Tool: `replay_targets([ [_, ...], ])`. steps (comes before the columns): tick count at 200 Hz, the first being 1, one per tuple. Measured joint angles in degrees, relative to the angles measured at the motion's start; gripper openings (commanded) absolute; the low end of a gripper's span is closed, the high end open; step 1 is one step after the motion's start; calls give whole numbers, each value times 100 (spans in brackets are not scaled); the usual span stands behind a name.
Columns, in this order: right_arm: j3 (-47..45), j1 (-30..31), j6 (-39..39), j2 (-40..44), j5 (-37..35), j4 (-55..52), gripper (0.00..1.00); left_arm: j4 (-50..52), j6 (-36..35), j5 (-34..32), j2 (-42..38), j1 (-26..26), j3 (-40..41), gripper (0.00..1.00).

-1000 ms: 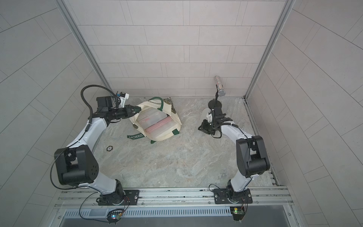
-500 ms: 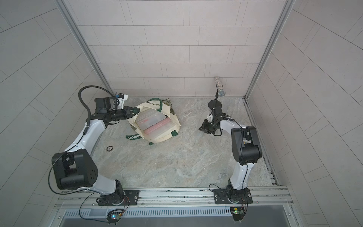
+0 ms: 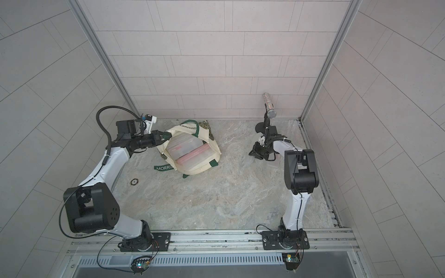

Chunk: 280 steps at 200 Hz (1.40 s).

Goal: Take out the pencil case from the canvas bag
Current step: Place the pencil case at the center of the board.

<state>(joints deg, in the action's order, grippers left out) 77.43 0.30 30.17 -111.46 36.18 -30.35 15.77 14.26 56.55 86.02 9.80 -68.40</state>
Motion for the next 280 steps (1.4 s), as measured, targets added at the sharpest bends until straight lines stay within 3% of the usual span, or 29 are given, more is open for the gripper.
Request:
replay_targets([
  [26,210,0,-247,-118,-474,-407,45,-31,39,22,0,2,15,0],
  [78,446,-7,-417,-267,-1027,-890,56,-109,114,74,0,9,61,0],
  [112,522,0,-452,-258,-1530,-1123,69,-223,197,109,0,9,118,0],
  [142,485,105,-444,-140,-2083,-1211,87,-313,264,136,0,9,155,0],
  [146,461,138,-413,-101,-2153,-1209,97,-319,271,138,0,9,157,0],
  [149,448,173,-404,-68,-2203,-1209,99,-323,273,138,0,9,157,0],
  [220,247,1388,282,400,-3348,-966,100,-352,286,133,-37,17,195,0],
  [280,284,1561,785,367,-4074,-885,100,-372,299,153,-50,46,223,0],
])
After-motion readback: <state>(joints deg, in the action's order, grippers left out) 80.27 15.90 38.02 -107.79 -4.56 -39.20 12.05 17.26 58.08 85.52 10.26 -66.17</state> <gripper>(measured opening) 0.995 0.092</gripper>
